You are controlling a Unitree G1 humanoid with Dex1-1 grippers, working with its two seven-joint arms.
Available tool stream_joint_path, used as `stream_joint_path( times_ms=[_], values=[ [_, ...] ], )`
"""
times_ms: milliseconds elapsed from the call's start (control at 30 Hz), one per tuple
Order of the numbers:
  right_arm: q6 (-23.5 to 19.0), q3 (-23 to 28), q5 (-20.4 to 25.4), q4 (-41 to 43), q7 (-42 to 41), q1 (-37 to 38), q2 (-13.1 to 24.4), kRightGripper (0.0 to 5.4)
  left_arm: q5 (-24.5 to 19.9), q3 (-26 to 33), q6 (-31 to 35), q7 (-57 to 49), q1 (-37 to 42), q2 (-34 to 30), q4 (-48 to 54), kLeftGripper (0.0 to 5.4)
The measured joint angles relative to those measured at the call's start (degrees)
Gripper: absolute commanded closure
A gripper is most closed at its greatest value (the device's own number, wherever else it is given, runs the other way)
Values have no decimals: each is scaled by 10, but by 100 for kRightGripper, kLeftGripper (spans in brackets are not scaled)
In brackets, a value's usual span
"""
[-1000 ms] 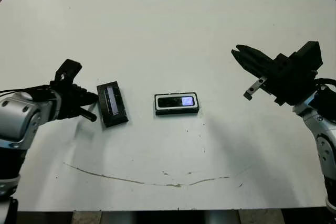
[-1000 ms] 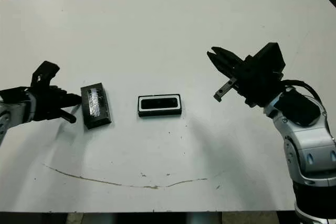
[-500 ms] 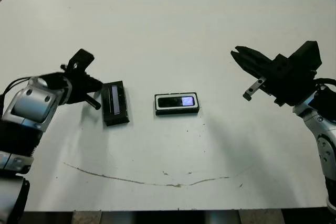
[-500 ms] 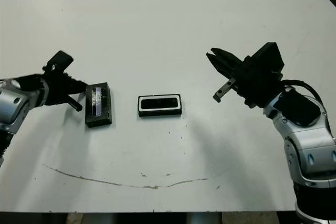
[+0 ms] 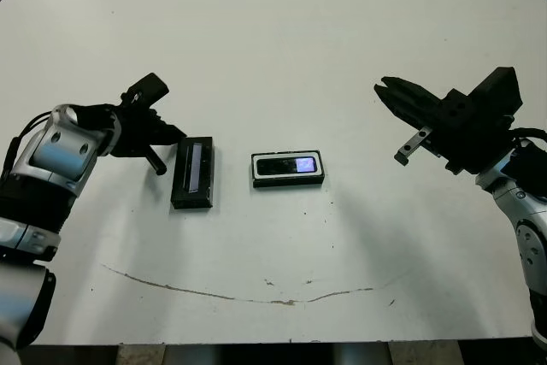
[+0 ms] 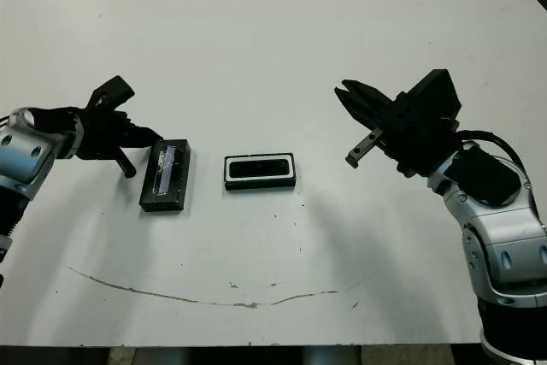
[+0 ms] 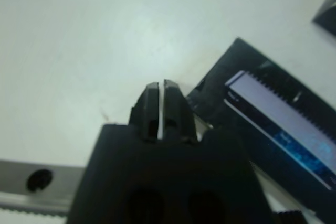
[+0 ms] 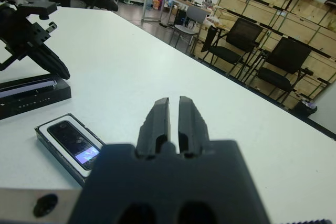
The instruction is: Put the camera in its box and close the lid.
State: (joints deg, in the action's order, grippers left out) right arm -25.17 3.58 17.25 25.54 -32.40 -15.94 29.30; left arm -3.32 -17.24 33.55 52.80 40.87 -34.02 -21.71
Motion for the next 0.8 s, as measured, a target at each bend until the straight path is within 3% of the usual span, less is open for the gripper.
stream_joint_path(
  times_ms=[800],
  values=[
    [1, -9, -5, 0, 0, 4, -1, 538, 10, 2, 1, 11, 10, 51, 13, 540]
  ],
)
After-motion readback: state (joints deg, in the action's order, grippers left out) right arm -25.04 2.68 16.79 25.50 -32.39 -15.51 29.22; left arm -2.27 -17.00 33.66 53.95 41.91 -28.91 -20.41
